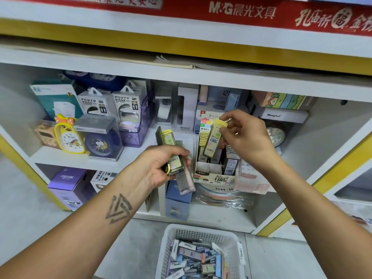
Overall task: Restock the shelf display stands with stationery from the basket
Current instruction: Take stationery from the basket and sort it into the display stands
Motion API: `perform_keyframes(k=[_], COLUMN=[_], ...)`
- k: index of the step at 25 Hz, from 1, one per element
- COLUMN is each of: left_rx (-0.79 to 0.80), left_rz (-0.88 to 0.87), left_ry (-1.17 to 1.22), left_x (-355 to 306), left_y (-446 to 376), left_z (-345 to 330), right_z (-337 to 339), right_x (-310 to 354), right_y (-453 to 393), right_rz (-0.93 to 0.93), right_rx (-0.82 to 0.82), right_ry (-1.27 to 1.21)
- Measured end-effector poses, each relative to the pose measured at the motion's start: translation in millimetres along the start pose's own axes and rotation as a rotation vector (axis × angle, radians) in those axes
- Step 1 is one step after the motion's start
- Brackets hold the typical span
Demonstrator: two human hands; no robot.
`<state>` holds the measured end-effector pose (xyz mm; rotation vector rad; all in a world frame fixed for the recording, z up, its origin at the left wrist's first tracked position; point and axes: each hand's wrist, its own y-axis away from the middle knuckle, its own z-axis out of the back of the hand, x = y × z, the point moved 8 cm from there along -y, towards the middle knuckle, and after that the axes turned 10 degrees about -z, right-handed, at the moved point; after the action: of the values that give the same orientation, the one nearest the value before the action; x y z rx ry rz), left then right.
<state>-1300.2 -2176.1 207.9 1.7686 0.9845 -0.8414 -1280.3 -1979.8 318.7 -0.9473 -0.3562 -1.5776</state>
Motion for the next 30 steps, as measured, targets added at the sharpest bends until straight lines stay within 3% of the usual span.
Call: perform_keyframes(k=[9, 13, 15, 17, 20, 22, 26, 30], left_rx=[0.097, 0.100, 0.105, 0.155, 0.216, 0.224, 0.147, 0.149], left_rz=[0.043, 0.029, 0.021, 0.025, 0.017, 0.014, 0.010, 0.030], left_ry=[0.099, 0.154, 0.152, 0.127, 0.051, 0.033, 0.034, 0.029], left_x=[2.0, -1.8, -2.9, -1.3, 1.8, 3.1, 4.1, 9.0], left_y=[7.5, 5.5, 4.8, 8.1, 13.5, 15.5, 9.6, 8.5], left_z=[-7.8, -10.1, -11.0, -16.5, -23.8, -25.7, -19.0, -25.6], right_z=[-43.8, -40.1, -39.6, -55.5, -74.7, -67.9, -31.5, -21.8], right_x=[-11.8, -0.4, 6.5, 5.7, 3.8, 0.3, -12.8, -8.1], right_y=[8.8, 7.4, 8.0, 15.1, 29.9, 27.5, 13.1, 14.0], right_rz=[0.024, 0.103, 0.027, -0.164, -0.323, -0.387, -0.444, -0.349], right_rx=[0.209, 0.091, 0.114, 0.314, 0.514, 0.477, 0.231, 0.387], right_ry=[0.224, 0.363, 0.182, -0.058, -0.176, -0.263, -0.456, -0.663])
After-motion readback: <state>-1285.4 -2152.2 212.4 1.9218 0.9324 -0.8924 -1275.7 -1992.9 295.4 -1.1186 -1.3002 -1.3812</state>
